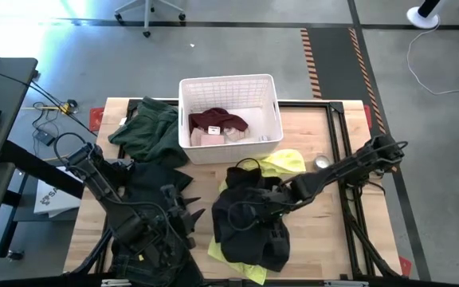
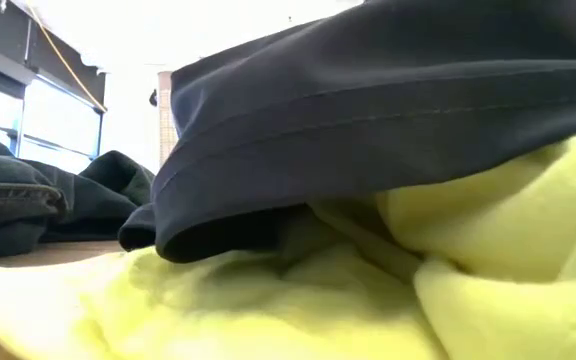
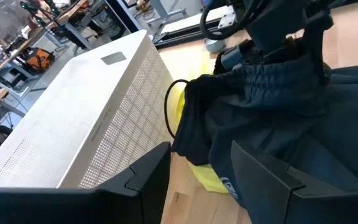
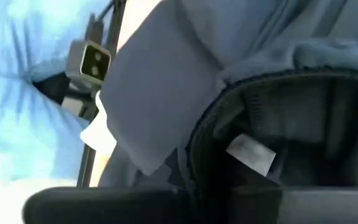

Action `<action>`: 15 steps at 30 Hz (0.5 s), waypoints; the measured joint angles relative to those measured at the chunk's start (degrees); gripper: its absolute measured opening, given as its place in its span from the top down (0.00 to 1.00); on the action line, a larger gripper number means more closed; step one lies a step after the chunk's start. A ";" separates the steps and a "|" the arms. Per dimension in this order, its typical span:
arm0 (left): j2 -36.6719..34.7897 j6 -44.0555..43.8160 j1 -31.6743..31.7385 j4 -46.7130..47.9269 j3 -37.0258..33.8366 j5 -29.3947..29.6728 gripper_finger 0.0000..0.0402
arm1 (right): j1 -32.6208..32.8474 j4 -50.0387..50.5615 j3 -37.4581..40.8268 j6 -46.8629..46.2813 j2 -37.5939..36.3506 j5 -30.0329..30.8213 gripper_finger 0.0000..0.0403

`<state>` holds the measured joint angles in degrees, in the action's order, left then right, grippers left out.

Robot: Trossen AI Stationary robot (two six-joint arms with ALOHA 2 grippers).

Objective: Sort clothes
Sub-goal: Put the black shorts into the white laundry bin

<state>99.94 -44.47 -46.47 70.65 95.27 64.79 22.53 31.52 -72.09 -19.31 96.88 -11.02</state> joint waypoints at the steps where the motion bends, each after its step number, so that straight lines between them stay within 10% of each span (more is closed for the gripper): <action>1: 0.00 0.00 0.12 0.02 -0.01 0.00 0.58 | -0.03 -0.24 -0.23 -0.17 0.00 0.02 0.94; 8: 0.00 -0.33 0.73 0.02 -0.01 -2.20 0.58 | 0.03 14.03 -9.67 3.80 -0.02 -4.64 0.74; 15: 0.00 -1.36 0.71 0.02 -0.01 -2.76 0.58 | 0.53 31.68 -23.77 9.25 -0.13 6.21 0.57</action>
<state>99.94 -45.83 -45.76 70.67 95.26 62.04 23.05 63.20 -95.86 -10.06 96.75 -4.81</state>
